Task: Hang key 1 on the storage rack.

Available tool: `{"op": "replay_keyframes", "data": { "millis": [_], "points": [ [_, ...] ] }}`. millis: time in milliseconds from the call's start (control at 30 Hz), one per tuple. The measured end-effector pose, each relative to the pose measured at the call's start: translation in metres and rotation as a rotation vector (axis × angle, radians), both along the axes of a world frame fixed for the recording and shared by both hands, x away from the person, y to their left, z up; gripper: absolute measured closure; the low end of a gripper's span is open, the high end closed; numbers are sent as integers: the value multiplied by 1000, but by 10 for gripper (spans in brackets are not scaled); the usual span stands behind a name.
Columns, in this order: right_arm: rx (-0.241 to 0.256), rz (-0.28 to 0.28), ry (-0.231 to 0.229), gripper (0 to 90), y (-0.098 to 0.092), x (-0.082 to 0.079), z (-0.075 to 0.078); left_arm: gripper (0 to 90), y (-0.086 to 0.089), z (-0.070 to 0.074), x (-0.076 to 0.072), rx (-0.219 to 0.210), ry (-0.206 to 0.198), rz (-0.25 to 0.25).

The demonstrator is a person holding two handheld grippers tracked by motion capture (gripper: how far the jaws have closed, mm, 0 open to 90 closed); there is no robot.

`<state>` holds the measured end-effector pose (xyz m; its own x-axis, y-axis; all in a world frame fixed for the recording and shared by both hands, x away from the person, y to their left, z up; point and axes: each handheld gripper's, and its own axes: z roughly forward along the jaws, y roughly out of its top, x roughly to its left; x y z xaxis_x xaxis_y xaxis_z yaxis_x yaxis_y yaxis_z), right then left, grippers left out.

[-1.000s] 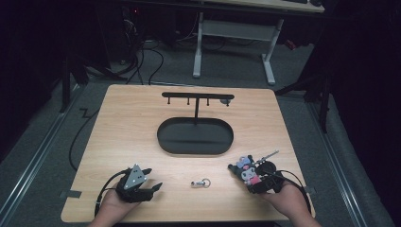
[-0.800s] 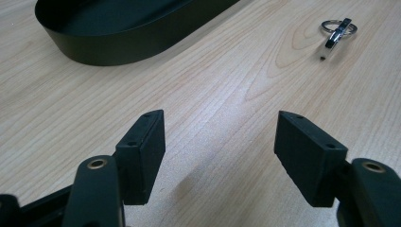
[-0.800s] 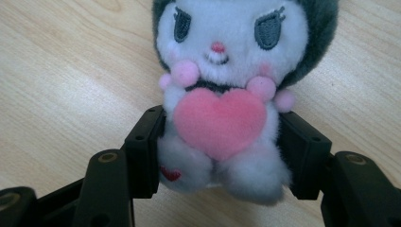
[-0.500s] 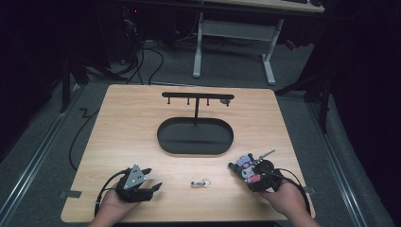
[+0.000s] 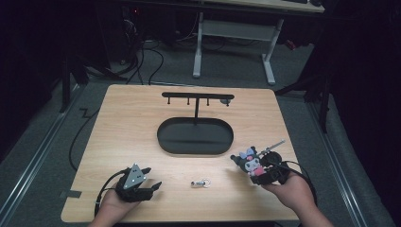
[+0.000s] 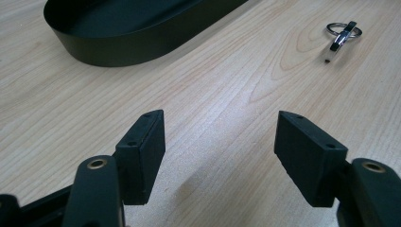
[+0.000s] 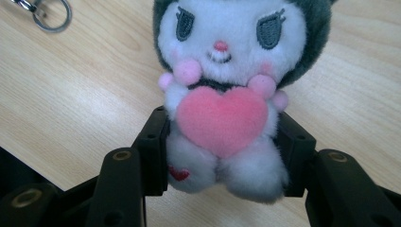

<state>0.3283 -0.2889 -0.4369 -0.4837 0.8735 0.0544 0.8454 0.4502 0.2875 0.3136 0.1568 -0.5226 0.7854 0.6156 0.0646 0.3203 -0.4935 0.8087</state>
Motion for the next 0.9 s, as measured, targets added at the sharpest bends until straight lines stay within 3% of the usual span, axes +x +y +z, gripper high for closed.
{"op": "replay_keyframes", "data": {
  "millis": [200, 533, 900],
  "points": [
    [-7, 4, -3, 492, 3, 4, 10, 350, 0, 0, 0, -5, -2, 12],
    [23, 10, -23, 492, 10, 20, 38, 345, 4, 0, 3, -23, -1, 42],
    [31, 39, -29, 492, 28, 41, 68, 342, 7, 1, 3, -43, 1, 51]
  ]
}}
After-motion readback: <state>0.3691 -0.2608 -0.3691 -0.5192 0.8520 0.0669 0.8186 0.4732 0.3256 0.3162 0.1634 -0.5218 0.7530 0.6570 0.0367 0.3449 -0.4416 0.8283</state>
